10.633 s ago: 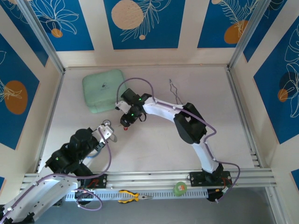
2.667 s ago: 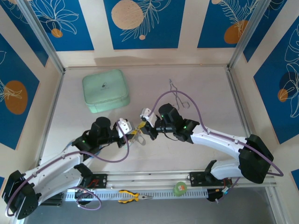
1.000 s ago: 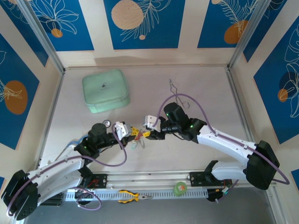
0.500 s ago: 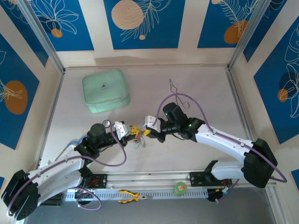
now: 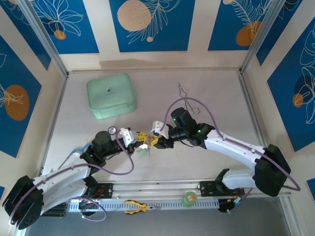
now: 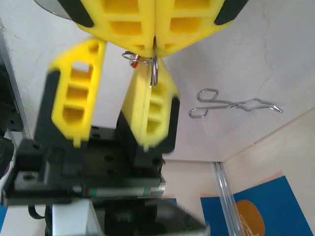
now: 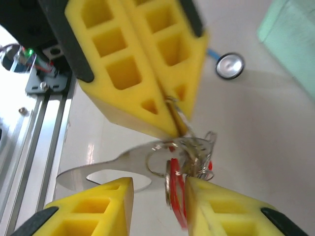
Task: Put the keys on the keyring
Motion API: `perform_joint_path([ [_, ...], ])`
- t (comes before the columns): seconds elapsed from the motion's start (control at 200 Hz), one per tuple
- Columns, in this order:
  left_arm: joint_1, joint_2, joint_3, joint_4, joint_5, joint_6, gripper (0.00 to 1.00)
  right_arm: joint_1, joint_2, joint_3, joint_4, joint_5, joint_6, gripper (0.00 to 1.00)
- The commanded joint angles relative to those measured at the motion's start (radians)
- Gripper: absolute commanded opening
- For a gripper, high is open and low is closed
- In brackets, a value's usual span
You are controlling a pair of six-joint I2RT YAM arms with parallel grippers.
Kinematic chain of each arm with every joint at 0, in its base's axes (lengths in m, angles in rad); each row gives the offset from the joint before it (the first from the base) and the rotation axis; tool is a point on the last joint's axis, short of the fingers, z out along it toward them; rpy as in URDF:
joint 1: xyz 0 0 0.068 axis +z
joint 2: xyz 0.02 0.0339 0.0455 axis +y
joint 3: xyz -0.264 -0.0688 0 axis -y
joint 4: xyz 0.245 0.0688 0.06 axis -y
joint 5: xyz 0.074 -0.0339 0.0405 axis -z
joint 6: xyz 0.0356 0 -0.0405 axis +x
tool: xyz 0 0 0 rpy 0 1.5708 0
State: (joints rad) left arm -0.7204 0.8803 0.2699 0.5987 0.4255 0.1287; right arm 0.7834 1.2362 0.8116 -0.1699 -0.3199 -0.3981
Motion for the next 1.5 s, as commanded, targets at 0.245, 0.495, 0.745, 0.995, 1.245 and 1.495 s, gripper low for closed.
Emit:
perform_joint_path([
  [0.245, -0.006, 0.018, -0.012, 0.111, 0.1, 0.009, 0.0, -0.045, -0.058, -0.037, 0.138, -0.124, 0.068, 0.3],
  [0.495, -0.006, 0.032, -0.014, 0.137, 0.121, 0.005, 0.0, -0.029, -0.026, -0.022, 0.144, -0.145, 0.066, 0.26],
  [0.745, -0.006, 0.037, -0.011, 0.131, 0.139, 0.0, 0.0, -0.025, -0.017, -0.017, 0.164, -0.167, 0.075, 0.03],
  [0.995, -0.005, 0.002, 0.048, -0.086, 0.052, 0.056, 0.3, -0.023, -0.033, 0.05, -0.035, -0.128, -0.033, 0.0],
  [1.245, -0.006, -0.015, 0.128, -0.289, 0.052, 0.143, 0.31, 0.022, 0.043, 0.211, -0.33, 0.046, -0.182, 0.0],
  [1.495, -0.005, -0.005, 0.143, -0.297, 0.076, 0.161, 0.26, 0.068, 0.125, 0.325, -0.455, 0.131, -0.246, 0.0],
])
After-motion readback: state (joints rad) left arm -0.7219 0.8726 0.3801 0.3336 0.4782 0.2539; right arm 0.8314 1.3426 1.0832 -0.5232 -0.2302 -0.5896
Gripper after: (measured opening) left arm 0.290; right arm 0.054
